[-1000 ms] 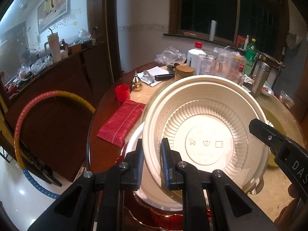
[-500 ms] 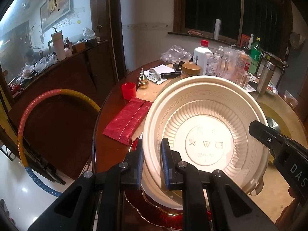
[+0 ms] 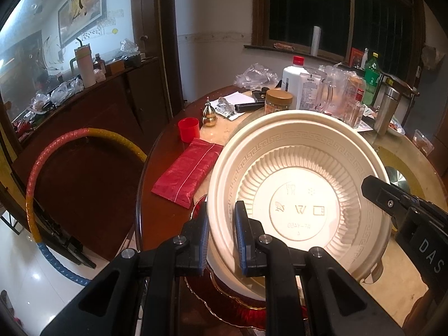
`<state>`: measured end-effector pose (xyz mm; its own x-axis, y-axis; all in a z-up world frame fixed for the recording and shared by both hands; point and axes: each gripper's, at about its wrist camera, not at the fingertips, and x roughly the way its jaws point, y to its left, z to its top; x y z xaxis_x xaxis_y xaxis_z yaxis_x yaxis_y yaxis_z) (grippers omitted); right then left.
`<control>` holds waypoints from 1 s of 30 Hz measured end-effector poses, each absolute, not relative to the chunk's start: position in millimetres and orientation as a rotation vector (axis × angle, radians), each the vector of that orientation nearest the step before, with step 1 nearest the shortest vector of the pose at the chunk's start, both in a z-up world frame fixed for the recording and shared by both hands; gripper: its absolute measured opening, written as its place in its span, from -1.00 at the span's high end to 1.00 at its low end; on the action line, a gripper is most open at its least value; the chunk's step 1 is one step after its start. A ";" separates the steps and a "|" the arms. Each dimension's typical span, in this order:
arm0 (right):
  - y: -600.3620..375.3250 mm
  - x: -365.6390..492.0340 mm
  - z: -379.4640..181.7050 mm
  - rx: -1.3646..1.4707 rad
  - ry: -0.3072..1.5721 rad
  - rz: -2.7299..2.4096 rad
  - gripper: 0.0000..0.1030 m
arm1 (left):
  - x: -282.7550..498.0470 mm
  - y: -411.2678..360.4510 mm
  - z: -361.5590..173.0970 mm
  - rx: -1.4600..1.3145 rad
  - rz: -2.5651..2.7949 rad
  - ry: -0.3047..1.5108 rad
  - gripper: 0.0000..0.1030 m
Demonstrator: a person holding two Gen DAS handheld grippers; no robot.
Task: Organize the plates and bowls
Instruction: 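Carry the beige bowl with both tools over the red plate stack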
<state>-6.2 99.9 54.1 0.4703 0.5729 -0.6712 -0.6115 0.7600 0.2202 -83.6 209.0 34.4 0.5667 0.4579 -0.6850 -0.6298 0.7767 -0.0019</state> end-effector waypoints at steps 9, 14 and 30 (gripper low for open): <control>100.1 -7.5 54.0 -0.070 0.801 0.716 0.78 | -84.2 208.1 34.8 -0.248 0.649 0.725 0.68; 99.2 -7.3 54.2 -0.070 0.801 0.714 0.78 | -84.3 207.4 34.5 -0.244 0.646 0.725 0.68; 103.3 -9.2 50.8 -0.094 0.815 0.711 0.78 | -85.4 208.7 30.2 -0.247 0.649 0.737 0.68</control>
<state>-9.2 103.3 50.8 0.4704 0.5450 -0.6941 -0.6142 0.7669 0.1860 -85.4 208.7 30.2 0.5573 0.4601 -0.6912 -0.6272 0.7788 0.0127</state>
